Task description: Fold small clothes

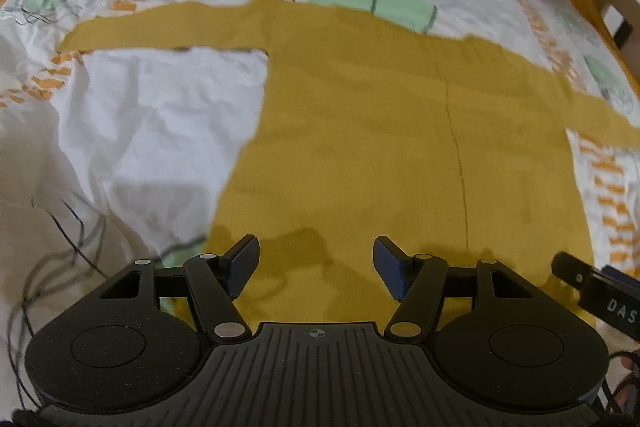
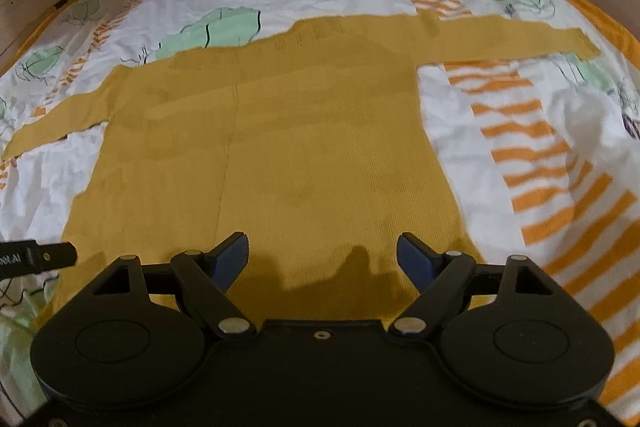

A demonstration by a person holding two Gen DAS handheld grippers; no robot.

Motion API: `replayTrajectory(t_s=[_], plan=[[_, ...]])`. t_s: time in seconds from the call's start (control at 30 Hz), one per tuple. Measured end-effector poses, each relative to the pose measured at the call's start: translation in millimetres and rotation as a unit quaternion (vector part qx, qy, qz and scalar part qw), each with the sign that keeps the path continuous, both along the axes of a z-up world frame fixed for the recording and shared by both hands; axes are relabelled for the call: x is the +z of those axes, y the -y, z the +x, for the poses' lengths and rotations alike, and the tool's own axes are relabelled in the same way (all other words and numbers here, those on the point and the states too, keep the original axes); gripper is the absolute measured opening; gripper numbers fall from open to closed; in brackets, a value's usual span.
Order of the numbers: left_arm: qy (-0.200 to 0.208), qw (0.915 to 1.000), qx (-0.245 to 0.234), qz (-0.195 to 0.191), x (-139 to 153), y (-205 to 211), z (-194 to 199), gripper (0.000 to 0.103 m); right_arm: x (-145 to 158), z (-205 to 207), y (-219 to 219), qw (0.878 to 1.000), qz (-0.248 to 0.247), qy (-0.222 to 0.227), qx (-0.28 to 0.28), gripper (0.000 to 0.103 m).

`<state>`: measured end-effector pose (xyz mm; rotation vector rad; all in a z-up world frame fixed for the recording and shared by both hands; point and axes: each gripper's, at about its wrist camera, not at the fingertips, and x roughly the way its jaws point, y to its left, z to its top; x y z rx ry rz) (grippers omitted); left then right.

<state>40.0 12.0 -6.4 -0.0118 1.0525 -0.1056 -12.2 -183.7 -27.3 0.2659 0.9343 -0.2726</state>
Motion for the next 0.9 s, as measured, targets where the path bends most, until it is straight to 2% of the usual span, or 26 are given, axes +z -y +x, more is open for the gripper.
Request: replayTrajectory(t_s=[0.27, 0.63, 0.9], plan=[[0.043, 0.999, 0.007, 0.01, 20.2, -4.7, 35.1, 0.062, 4.1, 33.7, 3.7, 1.0, -0.005, 0.013, 0.013, 0.083], [0.104, 0.9942, 0.019, -0.022, 45.9, -11.0, 95.5, 0.062, 21.4, 94.4, 24.3, 0.999, 0.0, 0.029, 0.032, 0.083], [0.142, 0.9898, 0.013, -0.008, 53.0, -15.6, 141.1, 0.062, 33.8, 130.8, 24.4, 0.998, 0.006, 0.046, 0.033, 0.084]])
